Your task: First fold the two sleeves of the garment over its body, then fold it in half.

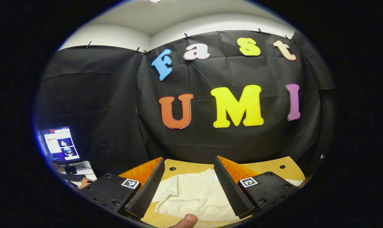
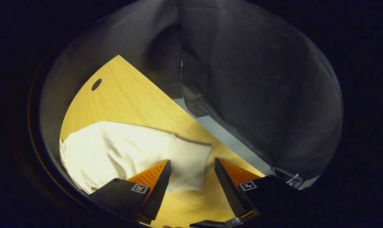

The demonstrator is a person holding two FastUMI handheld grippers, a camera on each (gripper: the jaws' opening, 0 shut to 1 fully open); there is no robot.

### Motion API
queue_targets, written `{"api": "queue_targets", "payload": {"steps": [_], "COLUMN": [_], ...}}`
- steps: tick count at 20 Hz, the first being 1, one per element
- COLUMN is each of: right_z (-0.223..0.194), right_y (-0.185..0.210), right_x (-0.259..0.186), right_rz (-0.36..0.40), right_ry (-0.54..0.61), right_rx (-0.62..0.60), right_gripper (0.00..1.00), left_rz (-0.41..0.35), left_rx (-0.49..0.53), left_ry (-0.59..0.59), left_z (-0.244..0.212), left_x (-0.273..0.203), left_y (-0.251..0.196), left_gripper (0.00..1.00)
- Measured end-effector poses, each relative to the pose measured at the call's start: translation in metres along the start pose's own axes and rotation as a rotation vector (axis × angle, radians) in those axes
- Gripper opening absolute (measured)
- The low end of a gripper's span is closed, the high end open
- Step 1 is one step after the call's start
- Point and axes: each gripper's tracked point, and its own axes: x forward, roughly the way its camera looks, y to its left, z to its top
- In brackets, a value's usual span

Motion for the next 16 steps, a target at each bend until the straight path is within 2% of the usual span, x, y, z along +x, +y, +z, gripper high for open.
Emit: {"api": "queue_targets", "payload": {"steps": [1, 4, 6, 7, 8, 10, 13, 14, 15, 16], "right_z": [-0.001, 0.000, 0.000, 0.000, 0.001, 0.002, 0.002, -0.003, -0.005, -0.004], "right_y": [0.002, 0.002, 0.003, 0.004, 0.010, 0.014, 0.021, 0.031, 0.028, 0.029], "right_x": [-0.001, -0.007, -0.006, -0.004, -0.002, -0.001, 0.001, 0.018, 0.002, 0.004], "right_rz": [-0.001, -0.013, -0.023, -0.029, -0.014, -0.013, 0.001, 0.030, 0.030, 0.018], "right_ry": [0.022, 0.101, 0.139, 0.152, 0.163, 0.178, 0.190, 0.216, 0.222, 0.224], "right_rx": [0.002, 0.031, 0.062, 0.067, 0.079, 0.074, 0.068, 0.091, 0.111, 0.112], "right_gripper": [0.85, 0.84, 0.73, 0.72, 0.76, 0.51, 0.46, 0.46, 0.27, 0.09], "left_rz": [0.000, 0.006, 0.020, 0.028, 0.033, 0.041, 0.046, 0.050, 0.047, 0.039], "left_rx": [-0.006, -0.013, -0.006, -0.007, -0.012, -0.020, -0.020, -0.013, -0.008, -0.004], "left_ry": [0.006, 0.010, 0.014, 0.017, 0.019, 0.008, 0.017, 0.020, 0.013, 0.004], "left_z": [-0.002, -0.005, -0.008, -0.010, -0.011, -0.010, -0.017, -0.018, -0.016, -0.014], "left_x": [0.001, 0.002, 0.004, 0.004, 0.004, 0.005, 0.003, 0.003, 0.002, 0.003], "left_y": [0.002, 0.014, 0.026, 0.031, 0.036, 0.042, 0.046, 0.049, 0.049, 0.047], "left_gripper": [0.99, 0.99, 0.99, 0.99, 0.99, 0.99, 0.99, 0.99, 0.99, 0.99]}}
